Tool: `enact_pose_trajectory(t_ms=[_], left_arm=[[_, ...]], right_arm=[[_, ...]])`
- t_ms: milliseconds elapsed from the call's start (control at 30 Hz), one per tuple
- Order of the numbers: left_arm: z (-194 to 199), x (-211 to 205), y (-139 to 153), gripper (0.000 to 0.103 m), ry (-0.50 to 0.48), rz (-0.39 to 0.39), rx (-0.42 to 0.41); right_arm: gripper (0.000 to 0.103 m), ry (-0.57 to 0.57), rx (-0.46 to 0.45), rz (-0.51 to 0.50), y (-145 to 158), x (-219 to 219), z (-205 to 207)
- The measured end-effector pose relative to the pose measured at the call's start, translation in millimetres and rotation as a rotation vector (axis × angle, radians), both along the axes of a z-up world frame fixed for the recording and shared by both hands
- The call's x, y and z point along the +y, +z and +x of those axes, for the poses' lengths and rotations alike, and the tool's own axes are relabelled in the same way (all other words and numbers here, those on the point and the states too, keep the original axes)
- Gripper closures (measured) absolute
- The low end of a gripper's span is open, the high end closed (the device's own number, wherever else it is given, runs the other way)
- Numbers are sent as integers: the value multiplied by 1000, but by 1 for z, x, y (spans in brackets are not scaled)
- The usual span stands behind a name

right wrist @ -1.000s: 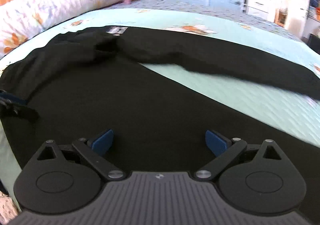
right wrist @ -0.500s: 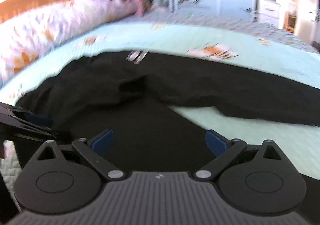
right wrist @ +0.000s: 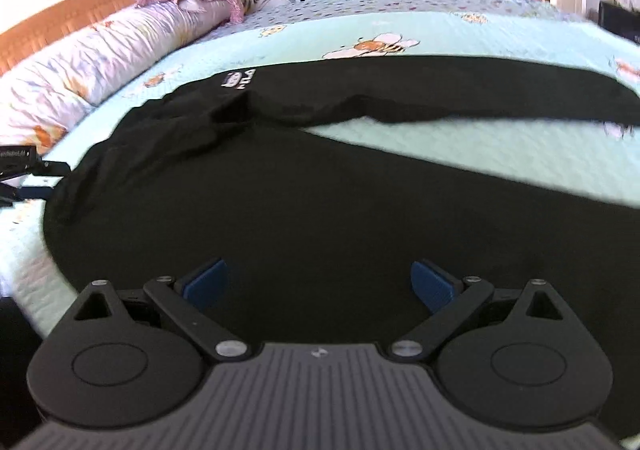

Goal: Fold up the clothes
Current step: 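Grasp the pants waistband with the left gripper and lift it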

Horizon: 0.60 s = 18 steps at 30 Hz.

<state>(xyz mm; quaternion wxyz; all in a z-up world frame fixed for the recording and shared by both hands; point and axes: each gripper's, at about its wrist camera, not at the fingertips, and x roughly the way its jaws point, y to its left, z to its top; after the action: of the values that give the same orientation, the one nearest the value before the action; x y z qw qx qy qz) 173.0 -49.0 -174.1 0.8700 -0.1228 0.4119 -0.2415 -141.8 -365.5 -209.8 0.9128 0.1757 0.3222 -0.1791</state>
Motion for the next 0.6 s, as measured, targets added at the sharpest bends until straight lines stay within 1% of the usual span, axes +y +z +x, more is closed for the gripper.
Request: enact_pose_trajectory(t_ms=[67,100,167,233,267,300,333,367,400,433,467,533,600], left_arm=[[-8,8,3,32,4,-33,-11],[-12,7,7,31,-10,-34,-31],[-16,-1,12,31,-49,-49,-58],[-16,-13,15,31,-99,-66,-86],[-11,-25,14,31,-133,-51,-100],[-2,-37,10,31,-167,-17,-104],[7,-49,2,31,-191,45,-94],[15,-59,-10,33,-190,155,-68],[19,-59,-21,40,-175,226,-57],[19,-52,-29,44,-162,234,-67],[18,-43,-33,50,-145,232,-70],[12,-23,-31,63,-105,209,-61],[3,-8,-26,64,-83,184,-57]], right_arm=[[4,20,2,-36,-6,14,0],[4,28,15,-68,-9,17,3],[4,39,40,-120,-12,23,7],[4,41,40,-126,-12,23,6],[4,41,37,-122,-12,21,5],[4,41,32,-116,-12,20,4],[4,39,27,-107,-11,19,2],[4,36,23,-99,-10,17,-3],[4,34,21,-92,-10,15,-6],[4,33,18,-84,-9,14,-8],[4,33,15,-77,-9,12,-10],[4,29,1,-59,-9,8,-13],[4,15,-24,-28,-10,4,-16]])
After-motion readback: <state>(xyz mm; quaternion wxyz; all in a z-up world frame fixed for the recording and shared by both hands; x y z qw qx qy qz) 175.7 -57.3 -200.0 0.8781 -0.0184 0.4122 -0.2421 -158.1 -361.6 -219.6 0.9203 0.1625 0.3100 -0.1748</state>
